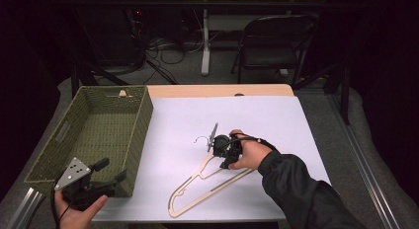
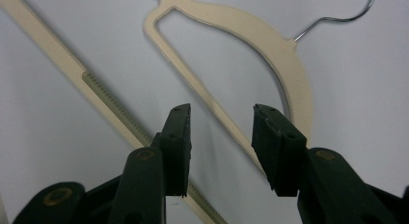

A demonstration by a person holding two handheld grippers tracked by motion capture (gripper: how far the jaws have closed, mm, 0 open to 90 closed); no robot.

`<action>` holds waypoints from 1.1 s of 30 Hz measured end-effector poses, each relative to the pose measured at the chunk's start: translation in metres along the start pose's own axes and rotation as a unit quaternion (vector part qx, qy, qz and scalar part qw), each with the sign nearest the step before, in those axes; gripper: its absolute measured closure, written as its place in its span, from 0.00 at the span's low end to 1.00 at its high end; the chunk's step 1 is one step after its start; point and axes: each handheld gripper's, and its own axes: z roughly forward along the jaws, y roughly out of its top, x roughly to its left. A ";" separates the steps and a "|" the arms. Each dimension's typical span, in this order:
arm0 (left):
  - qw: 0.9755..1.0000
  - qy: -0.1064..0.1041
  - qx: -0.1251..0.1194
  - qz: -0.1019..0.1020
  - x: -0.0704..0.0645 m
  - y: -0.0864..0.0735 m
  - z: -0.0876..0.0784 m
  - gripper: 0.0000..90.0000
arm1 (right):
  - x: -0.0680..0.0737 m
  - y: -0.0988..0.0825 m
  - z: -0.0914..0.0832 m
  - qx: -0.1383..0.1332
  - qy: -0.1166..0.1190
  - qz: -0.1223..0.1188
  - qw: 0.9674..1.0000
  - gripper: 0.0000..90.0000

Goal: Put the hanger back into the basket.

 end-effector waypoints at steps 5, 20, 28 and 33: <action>1.000 0.000 0.000 -0.002 0.000 0.000 0.000 0.27 | 0.000 0.003 0.013 0.022 0.008 -0.012 1.000 0.64; 1.000 0.000 0.001 -0.001 0.000 -0.001 0.001 0.27 | -0.006 0.005 0.033 0.060 0.015 -0.018 0.998 0.65; 1.000 0.000 0.002 -0.001 0.000 -0.001 0.001 0.27 | -0.007 0.004 0.038 0.072 0.011 -0.021 0.997 0.64; 1.000 0.001 0.002 0.001 0.000 -0.001 0.001 0.28 | -0.008 0.005 0.040 0.071 0.011 -0.024 0.997 0.64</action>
